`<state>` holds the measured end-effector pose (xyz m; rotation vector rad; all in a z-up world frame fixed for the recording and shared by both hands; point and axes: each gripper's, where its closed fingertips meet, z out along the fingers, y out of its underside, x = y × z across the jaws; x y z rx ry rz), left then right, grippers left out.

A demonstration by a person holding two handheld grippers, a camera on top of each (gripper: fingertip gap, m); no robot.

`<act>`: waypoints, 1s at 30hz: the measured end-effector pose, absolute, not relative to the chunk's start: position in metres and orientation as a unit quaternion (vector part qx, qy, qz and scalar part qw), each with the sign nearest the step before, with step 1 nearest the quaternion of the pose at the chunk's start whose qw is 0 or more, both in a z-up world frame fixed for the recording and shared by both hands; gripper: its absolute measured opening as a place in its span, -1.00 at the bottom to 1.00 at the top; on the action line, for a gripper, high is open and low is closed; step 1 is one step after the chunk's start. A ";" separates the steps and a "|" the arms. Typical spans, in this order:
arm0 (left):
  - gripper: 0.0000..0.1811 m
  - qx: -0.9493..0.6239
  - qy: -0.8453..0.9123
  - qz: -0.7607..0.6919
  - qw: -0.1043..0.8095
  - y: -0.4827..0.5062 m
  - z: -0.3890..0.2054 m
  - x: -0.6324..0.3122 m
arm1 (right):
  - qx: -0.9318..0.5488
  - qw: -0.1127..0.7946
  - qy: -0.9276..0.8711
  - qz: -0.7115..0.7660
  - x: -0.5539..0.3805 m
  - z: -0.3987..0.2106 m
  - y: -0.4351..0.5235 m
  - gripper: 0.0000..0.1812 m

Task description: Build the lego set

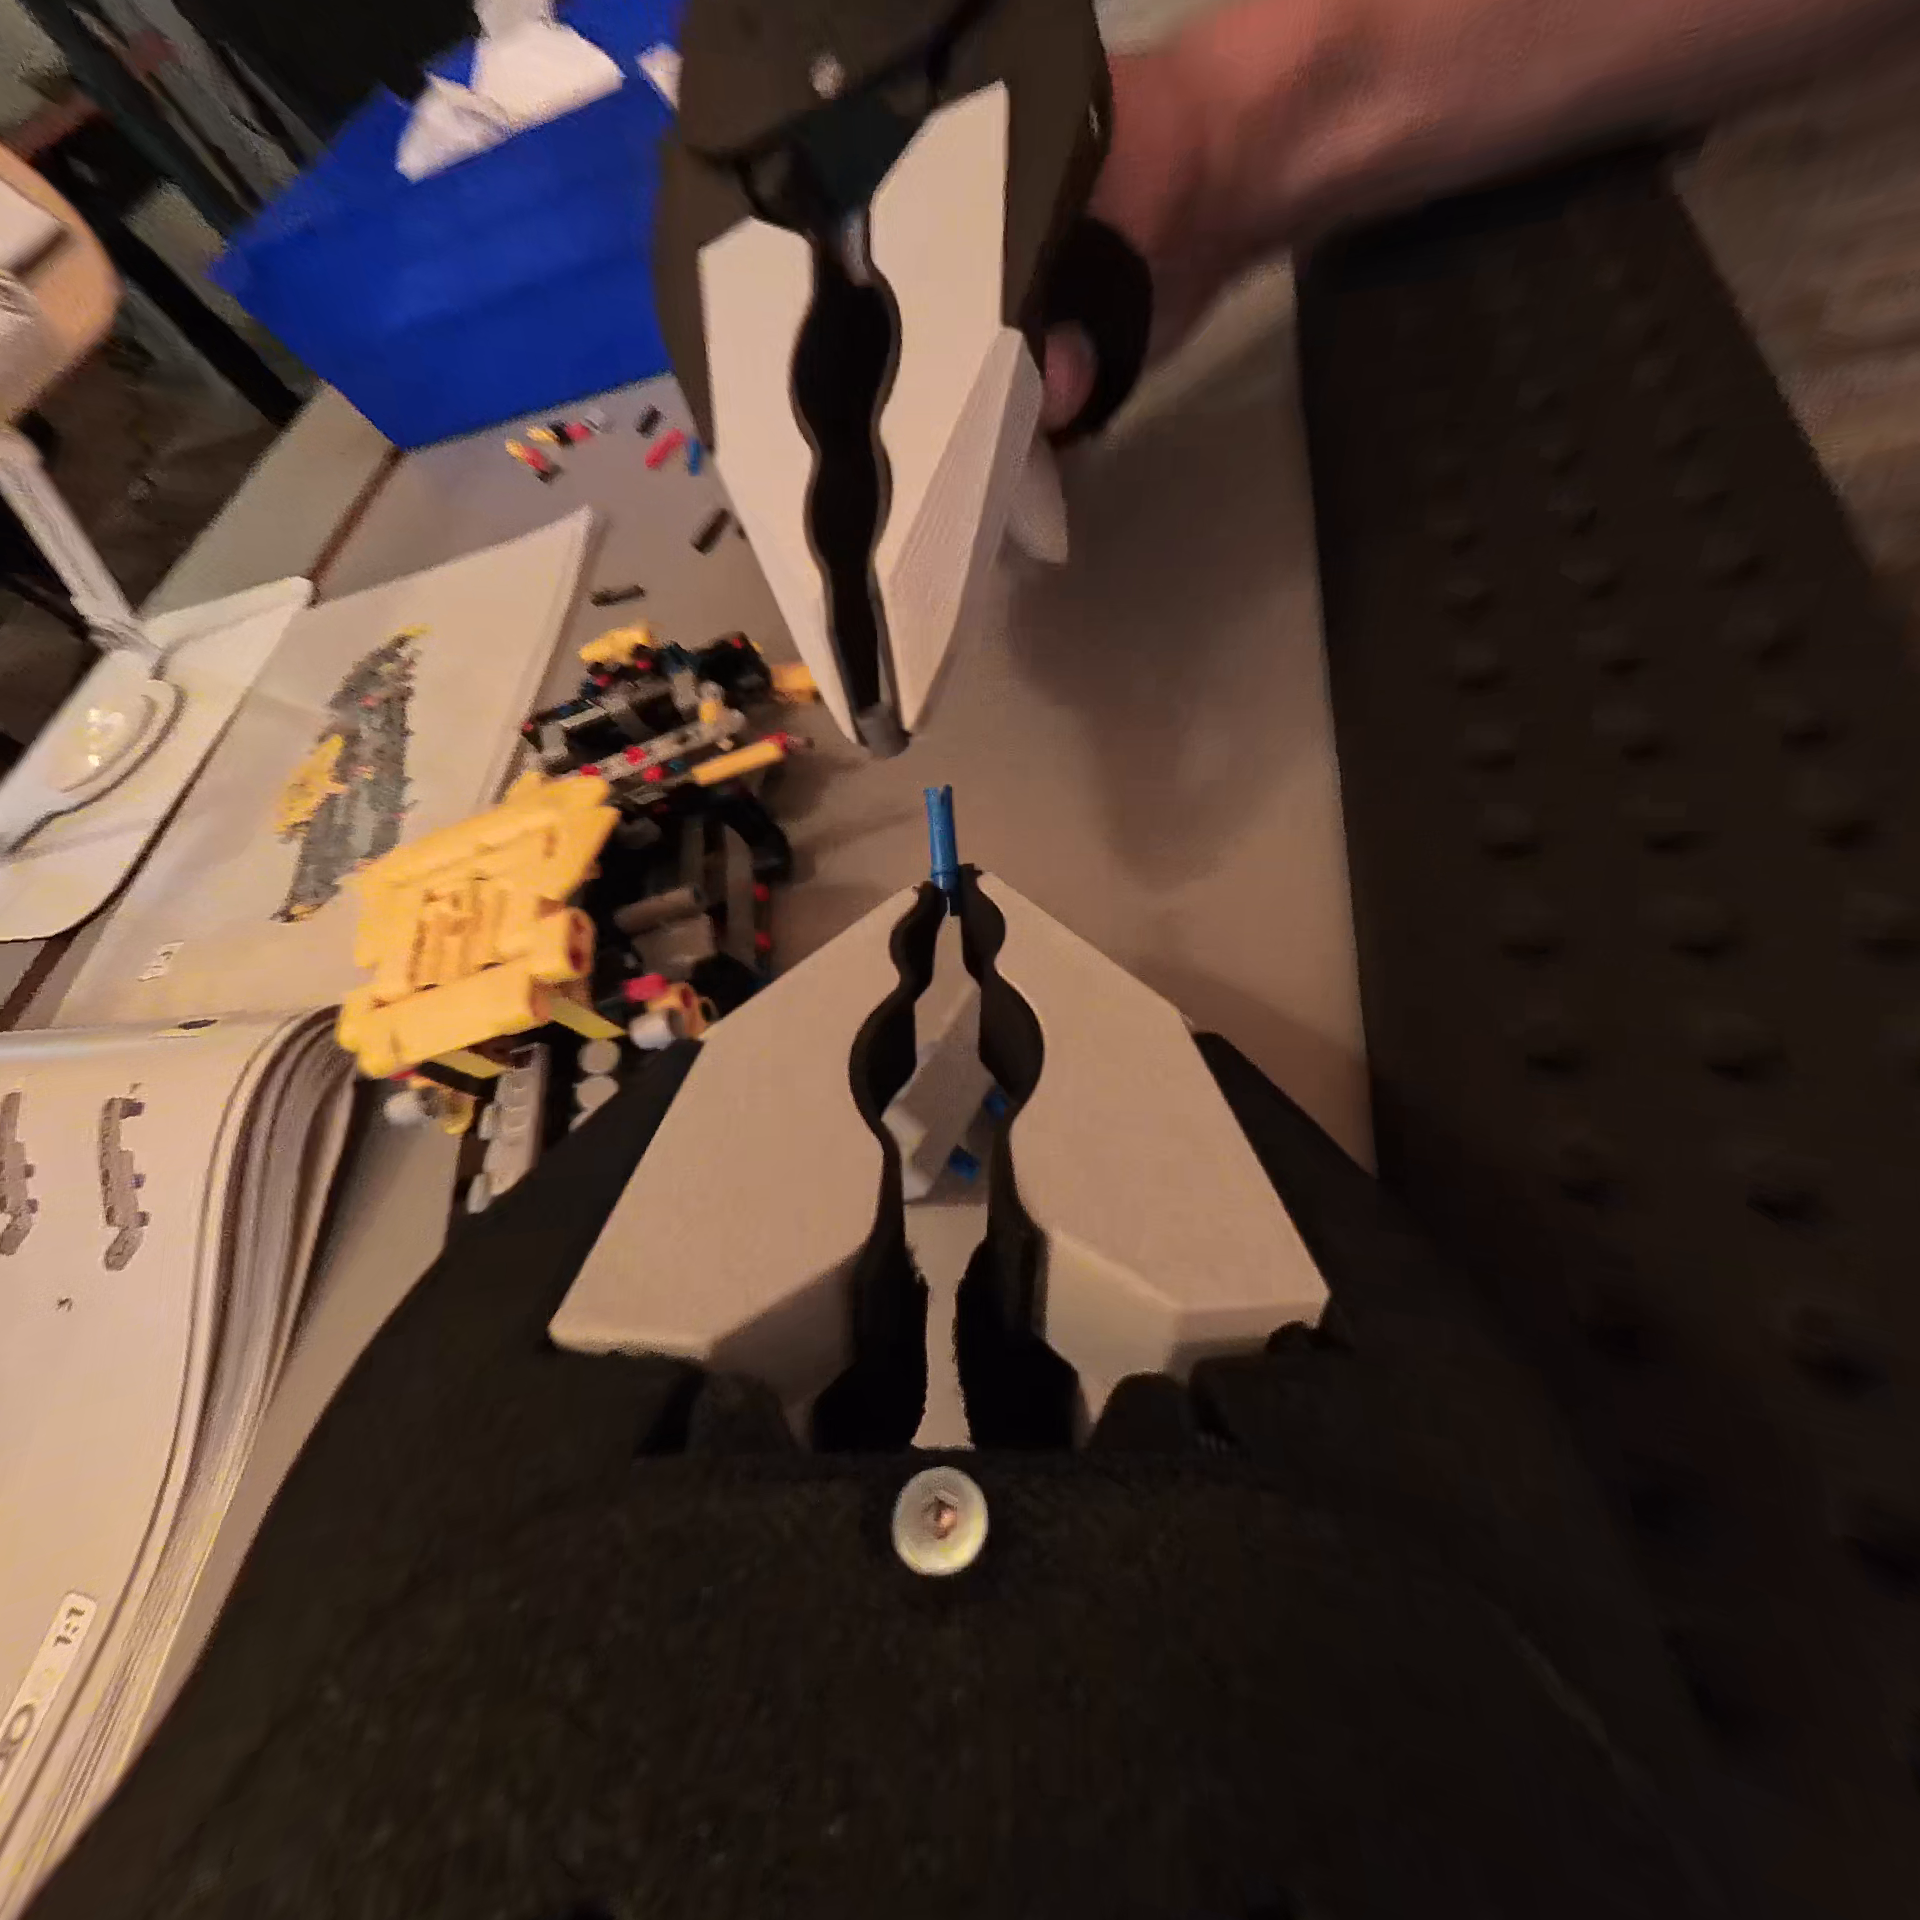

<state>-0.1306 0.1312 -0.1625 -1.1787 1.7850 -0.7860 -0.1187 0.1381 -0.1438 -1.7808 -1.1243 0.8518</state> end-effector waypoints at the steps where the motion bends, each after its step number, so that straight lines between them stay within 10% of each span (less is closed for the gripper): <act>1: -0.96 -0.472 0.697 -0.326 0.430 0.134 -0.154 -0.130 | -0.704 0.444 -0.419 0.362 -0.120 -0.131 0.142 -0.94; 30: -0.97 -0.491 0.612 -0.400 0.474 0.149 -0.111 -0.134 | -0.667 0.497 -0.313 0.458 -0.133 -0.097 0.153 -0.94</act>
